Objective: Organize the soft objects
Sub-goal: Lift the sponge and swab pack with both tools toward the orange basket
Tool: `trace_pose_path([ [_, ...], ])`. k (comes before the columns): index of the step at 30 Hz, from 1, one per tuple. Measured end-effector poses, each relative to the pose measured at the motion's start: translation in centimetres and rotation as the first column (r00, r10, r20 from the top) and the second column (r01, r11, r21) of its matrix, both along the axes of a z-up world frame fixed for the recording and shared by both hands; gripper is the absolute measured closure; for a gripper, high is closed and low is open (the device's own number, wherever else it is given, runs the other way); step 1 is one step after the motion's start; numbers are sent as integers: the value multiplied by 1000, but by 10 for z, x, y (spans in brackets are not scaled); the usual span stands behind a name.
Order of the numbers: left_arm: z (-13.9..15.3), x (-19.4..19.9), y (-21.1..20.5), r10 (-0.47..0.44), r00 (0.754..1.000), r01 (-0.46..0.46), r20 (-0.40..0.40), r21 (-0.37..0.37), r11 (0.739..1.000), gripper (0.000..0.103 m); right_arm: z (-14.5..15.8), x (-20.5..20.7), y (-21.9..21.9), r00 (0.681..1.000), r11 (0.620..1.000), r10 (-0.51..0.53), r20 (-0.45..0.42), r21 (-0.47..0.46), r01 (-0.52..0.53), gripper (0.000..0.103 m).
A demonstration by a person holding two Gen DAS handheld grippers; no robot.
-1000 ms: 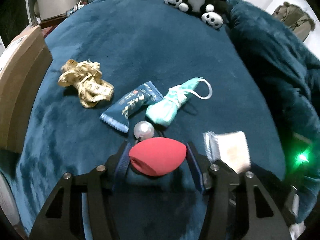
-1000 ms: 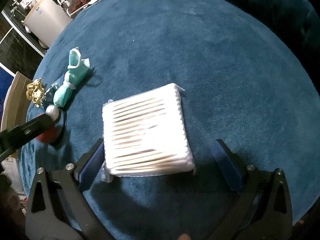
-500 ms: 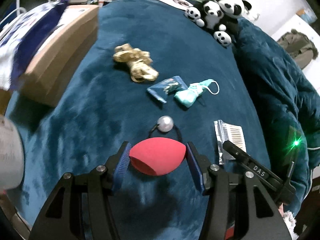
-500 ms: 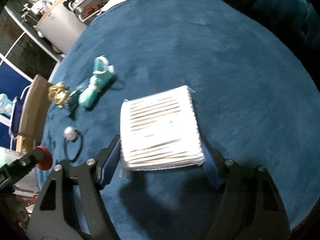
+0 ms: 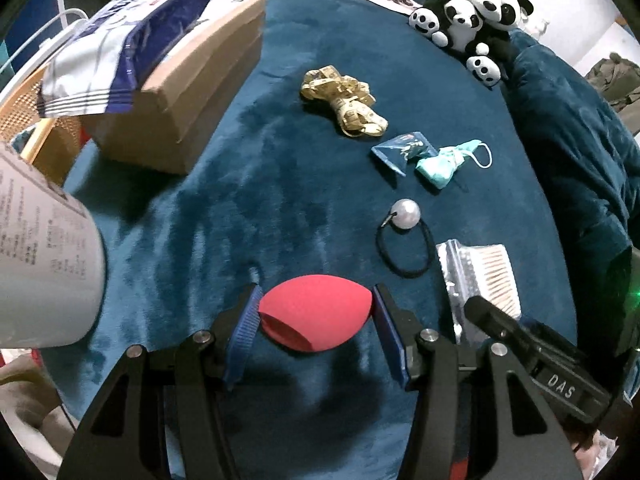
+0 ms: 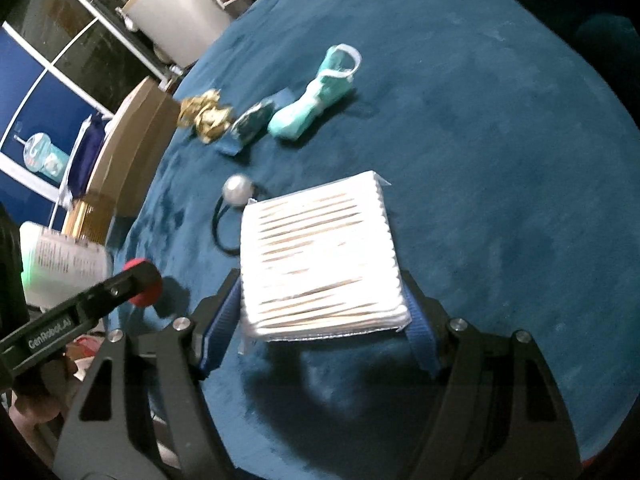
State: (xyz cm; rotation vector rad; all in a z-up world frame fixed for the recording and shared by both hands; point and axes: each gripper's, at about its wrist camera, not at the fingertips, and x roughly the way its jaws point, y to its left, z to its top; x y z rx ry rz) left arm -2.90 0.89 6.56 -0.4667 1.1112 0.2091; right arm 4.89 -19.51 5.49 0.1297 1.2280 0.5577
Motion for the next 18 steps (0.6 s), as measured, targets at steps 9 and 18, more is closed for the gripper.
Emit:
trace_pose_path([
  [9,6,-17,10,18,1000,-18,1,0,1000,46,5,-7,12,999,999,46,13,5,-46,28],
  [18,20,-36,17,36,999,-36,32,-2,999,46,20,-20,26,996,997,80,43,10,-81,28],
])
